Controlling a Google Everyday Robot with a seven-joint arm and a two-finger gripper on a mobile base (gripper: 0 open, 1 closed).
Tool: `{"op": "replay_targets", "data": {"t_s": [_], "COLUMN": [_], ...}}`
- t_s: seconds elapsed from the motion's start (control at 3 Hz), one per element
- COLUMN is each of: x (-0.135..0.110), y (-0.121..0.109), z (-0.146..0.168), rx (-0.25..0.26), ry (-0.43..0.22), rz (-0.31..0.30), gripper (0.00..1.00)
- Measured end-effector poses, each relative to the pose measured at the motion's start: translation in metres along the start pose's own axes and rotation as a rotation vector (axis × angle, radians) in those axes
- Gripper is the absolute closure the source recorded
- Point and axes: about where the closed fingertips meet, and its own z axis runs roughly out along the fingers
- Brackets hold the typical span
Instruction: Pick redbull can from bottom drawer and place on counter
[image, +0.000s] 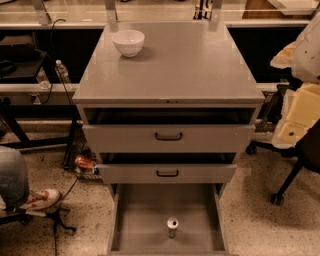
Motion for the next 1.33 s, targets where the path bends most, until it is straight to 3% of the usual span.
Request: {"op": "replay_targets", "data": {"t_s": [0.33,0.67,1.33], "x": [0.0,0.009,0.037], "y": [0.0,0.005,0.049], "z": [0.0,0.015,0.116], "rx": [0.0,-0.044,-0.295], "ry": [0.0,-0.046,-0.282], "rz": [0.0,0.042,0.26], "gripper": [0.0,0.0,0.0]}}
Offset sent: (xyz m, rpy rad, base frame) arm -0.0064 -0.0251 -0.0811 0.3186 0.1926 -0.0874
